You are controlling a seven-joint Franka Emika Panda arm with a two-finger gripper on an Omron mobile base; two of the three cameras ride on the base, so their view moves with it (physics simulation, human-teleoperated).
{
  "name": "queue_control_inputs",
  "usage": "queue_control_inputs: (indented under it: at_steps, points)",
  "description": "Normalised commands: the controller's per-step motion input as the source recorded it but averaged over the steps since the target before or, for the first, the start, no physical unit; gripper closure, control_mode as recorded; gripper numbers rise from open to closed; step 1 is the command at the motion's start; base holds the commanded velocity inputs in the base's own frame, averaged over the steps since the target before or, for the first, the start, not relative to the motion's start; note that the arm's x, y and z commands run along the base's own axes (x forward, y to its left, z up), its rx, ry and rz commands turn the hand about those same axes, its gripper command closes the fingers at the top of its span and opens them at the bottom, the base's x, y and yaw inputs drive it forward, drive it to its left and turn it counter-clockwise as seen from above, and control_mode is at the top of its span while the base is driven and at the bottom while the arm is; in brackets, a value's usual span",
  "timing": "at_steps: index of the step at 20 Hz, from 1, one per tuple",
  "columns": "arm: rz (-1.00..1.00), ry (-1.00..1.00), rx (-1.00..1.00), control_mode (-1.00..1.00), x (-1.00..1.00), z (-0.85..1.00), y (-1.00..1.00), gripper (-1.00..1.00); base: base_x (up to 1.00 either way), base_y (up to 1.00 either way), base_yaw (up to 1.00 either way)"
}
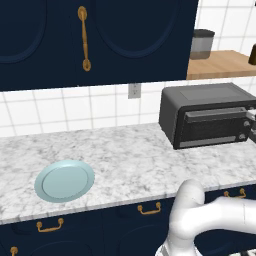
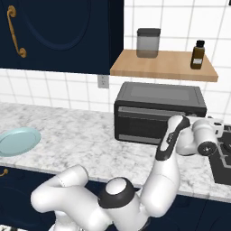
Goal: Pick up the kebab skewer and baguette bread, and place them inside the toaster oven. Close the toaster oven door and start by setting the timer.
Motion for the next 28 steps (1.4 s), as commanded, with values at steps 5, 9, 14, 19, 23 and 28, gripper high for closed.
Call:
queue_control_inputs:
  at_steps: [5,9,14,19,23,28]
  points:
    - [0.01,-0.05,0.00,-1.00,0.00,-0.06,0.00,-1.00,0.00,0.00,0.00]
    - [0.00,-0.05,0.00,-1.00,0.00,-0.11,0.00,-1.00,0.00,0.00,0.00]
    - [0.00,-0.04,0.00,-1.00,0.02,-0.01,0.00,-1.00,0.00,0.00,0.00]
    - [0.00,-0.01,0.00,-1.00,0.05,0.00,0.00,-1.00,0.00,0.00,0.00]
    - [0.00,0.00,0.00,-1.00,0.14,-0.01,0.00,-1.00,0.00,0.00,0.00]
    - [0.00,0.00,0.00,-1.00,0.15,-0.01,0.00,-1.00,0.00,0.00,0.00]
